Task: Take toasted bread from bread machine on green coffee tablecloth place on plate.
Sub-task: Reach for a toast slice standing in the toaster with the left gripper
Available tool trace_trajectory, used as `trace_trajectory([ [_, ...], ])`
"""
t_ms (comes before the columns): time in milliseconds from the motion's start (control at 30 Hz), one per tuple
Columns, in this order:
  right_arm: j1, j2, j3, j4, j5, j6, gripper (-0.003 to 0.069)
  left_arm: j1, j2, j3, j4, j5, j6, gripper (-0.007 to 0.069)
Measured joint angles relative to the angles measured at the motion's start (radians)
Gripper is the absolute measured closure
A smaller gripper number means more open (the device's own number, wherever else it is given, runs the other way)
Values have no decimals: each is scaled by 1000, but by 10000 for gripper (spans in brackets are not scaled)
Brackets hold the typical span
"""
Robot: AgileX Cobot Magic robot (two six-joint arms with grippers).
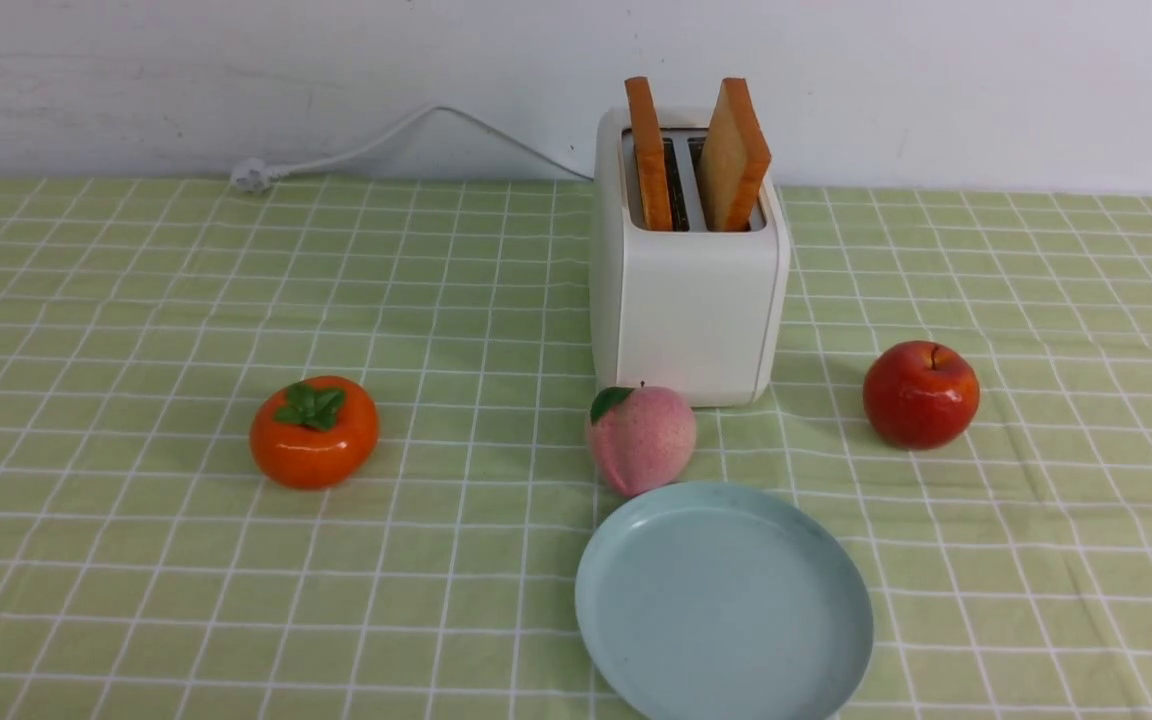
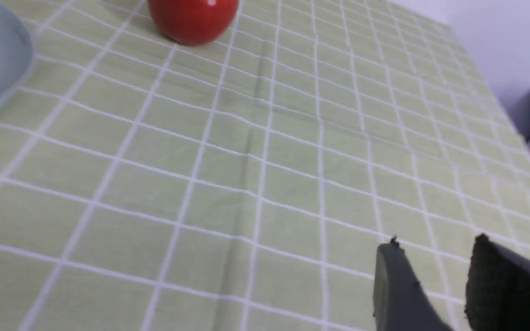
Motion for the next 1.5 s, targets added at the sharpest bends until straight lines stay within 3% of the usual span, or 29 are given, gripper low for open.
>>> trace_trajectory([
  [100, 0, 0, 5, -39, -62, 55, 419, 0, 0, -51, 11, 85, 79, 494],
  [233, 0, 0, 5, -28, -227, 235, 419, 0, 1, -150, 30, 164, 209, 637],
  [400, 0, 0, 5, -36, -386, 446, 419, 0, 91, -223, 32, 241, 340, 638],
  [733, 0, 0, 5, -40, -537, 565, 419, 0, 278, -289, 31, 256, 454, 638],
  [967, 0, 0, 5, 2, -548, 650, 448, 0, 345, -342, -63, 273, 575, 638],
  [1067, 0, 0, 5, 26, -521, 701, 517, 0, 350, -342, -100, 274, 630, 638],
  [1200, 0, 61, -33, 40, -414, 746, 666, 0, 350, -343, -182, 285, 760, 638],
  [1500, 9, 395, -227, 47, -208, 805, 665, 0, 350, -343, -335, 340, 1020, 638],
])
